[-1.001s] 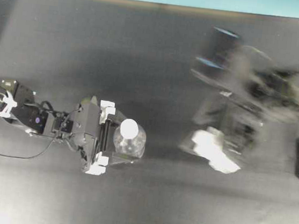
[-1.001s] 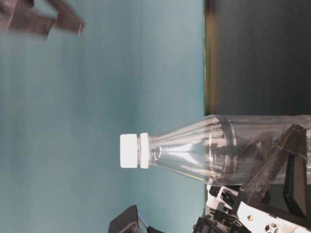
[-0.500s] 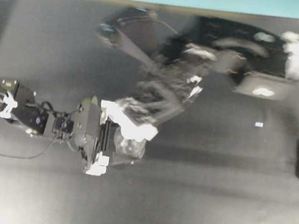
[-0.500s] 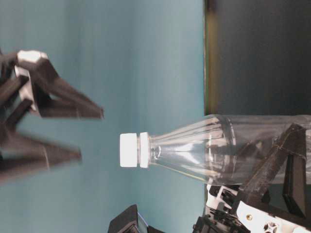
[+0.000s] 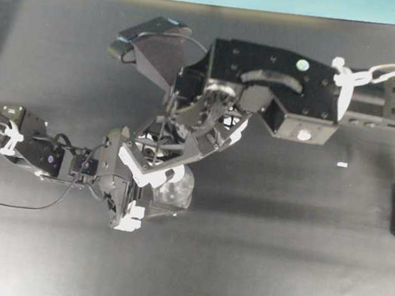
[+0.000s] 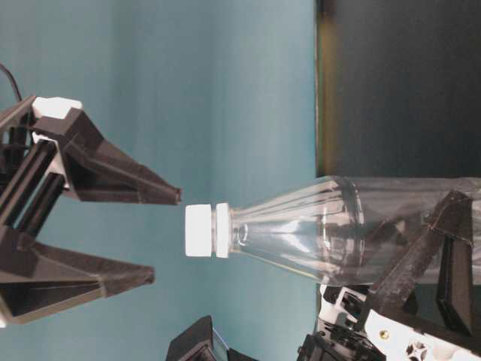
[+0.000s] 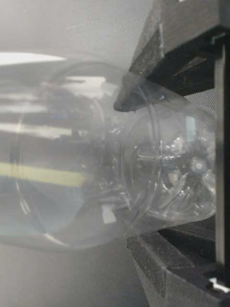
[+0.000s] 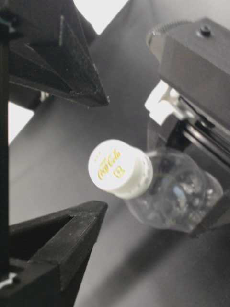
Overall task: Open the bottle cap by holding the bottle with the left arm and twisting the cap with the right arm.
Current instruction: 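Swing the right gripper over the bottle and close it on the white cap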
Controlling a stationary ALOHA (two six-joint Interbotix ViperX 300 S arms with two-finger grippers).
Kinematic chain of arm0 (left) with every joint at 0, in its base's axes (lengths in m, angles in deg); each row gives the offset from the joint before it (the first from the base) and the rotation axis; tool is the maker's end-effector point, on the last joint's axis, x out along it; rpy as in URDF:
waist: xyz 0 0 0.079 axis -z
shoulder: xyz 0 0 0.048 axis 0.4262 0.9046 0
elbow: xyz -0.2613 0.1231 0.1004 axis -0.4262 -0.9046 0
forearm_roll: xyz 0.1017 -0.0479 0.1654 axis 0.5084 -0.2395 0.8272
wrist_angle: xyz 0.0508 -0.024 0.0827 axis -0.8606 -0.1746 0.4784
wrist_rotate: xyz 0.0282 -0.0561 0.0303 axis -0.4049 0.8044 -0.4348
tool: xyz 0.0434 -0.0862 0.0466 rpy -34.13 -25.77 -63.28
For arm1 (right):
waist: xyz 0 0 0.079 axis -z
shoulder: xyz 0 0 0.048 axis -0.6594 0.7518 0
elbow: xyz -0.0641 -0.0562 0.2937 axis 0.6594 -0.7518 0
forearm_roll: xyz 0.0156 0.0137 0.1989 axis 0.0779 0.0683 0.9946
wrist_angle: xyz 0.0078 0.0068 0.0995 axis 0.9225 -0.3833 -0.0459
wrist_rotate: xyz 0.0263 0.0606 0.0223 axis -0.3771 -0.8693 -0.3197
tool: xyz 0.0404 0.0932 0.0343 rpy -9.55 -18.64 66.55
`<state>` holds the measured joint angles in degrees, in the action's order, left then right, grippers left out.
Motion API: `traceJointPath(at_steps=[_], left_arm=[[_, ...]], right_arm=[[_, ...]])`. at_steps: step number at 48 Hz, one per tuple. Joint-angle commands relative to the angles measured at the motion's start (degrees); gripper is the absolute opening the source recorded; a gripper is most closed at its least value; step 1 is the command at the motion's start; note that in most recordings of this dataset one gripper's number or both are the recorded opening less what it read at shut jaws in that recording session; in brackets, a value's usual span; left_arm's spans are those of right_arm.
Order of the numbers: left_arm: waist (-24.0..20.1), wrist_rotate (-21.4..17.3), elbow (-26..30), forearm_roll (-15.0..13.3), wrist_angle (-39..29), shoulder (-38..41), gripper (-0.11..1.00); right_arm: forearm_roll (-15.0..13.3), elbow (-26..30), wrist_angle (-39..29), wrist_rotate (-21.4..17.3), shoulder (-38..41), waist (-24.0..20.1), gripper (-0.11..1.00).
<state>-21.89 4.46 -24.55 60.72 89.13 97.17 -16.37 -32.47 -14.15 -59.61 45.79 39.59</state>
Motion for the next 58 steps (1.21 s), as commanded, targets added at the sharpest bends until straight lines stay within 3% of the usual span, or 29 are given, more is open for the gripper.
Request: traceJointPath(at_steps=[1, 15, 23, 29, 36, 42, 58], left_arm=[[0.09, 0.18, 0.62, 0.18, 0.18, -0.18, 0.82], [0.09, 0.18, 0.62, 0.18, 0.18, -0.18, 0.82], [0.09, 0.18, 0.62, 0.26, 0.18, -0.18, 0.82], [0.00, 0.09, 0.53, 0.18, 0.18, -0.18, 0.82], [0.00, 0.09, 0.53, 0.18, 0.18, -0.18, 0.82], [0.00, 0.09, 0.53, 0.18, 0.18, -0.18, 0.82], [0.00, 0.00, 0.44, 0.26, 0.18, -0.18, 0.82]], right_arm=[[-1.41, -0.35, 0.18, -0.53, 0.26, -0.88, 0.76], [-2.29, -1.49, 0.35, -0.53, 0.53, -1.32, 0.71], [-2.29, -1.49, 0.35, -0.44, 0.62, -1.58, 0.58], [-2.29, -1.67, 0.35, -0.26, 0.70, -1.58, 0.38], [-2.29, -1.93, 0.35, 1.32, 0.70, -1.58, 0.38], [-2.29, -1.41, 0.09, 6.94, 0.88, -1.58, 0.38], [-1.85, -0.53, -0.35, 34.72, 1.23, -1.58, 0.38]])
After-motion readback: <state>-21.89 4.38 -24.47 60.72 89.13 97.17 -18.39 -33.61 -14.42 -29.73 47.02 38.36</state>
